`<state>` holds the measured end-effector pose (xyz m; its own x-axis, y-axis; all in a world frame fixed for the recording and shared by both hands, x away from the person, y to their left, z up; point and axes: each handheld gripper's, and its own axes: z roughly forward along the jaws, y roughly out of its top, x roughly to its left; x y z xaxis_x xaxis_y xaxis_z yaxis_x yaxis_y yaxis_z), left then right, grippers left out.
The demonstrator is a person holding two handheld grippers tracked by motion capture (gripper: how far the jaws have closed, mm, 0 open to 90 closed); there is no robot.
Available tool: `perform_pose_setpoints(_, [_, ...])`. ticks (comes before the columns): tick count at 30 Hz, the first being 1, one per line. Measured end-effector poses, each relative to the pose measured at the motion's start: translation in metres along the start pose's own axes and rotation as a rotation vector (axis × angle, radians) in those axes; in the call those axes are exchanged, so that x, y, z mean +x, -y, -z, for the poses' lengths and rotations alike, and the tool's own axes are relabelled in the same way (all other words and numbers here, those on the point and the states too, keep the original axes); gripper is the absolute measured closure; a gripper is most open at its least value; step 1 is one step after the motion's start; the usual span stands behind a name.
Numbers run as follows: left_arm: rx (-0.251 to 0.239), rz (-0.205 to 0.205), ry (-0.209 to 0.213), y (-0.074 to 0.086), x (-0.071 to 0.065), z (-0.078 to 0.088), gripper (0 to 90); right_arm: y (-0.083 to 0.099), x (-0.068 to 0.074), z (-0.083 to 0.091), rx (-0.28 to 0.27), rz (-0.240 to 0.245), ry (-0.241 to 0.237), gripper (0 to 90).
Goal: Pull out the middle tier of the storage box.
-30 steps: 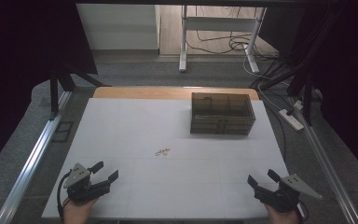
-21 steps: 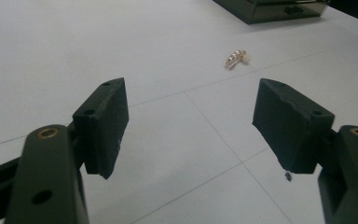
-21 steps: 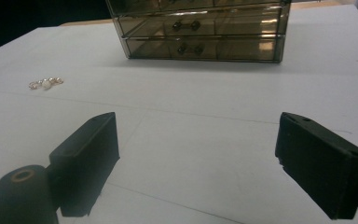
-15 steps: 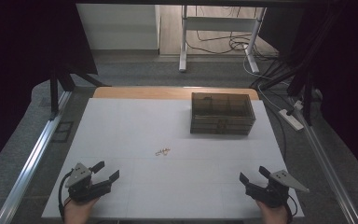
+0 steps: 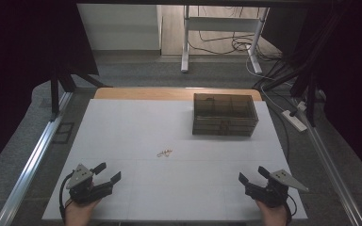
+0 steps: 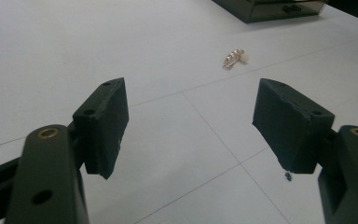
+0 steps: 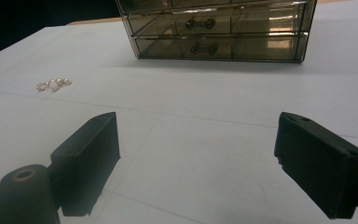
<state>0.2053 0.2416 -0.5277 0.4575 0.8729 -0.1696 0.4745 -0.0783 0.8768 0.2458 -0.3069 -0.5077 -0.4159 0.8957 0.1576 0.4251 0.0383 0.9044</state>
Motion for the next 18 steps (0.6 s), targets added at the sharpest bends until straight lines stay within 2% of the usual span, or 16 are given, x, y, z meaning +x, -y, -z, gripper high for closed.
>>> perform_pose_setpoints(18, [-0.001, -0.006, 0.004, 0.0, -0.001, 0.0, 27.8, -0.001, 0.009, -0.017, 0.029, -0.003, -0.026, 14.4])
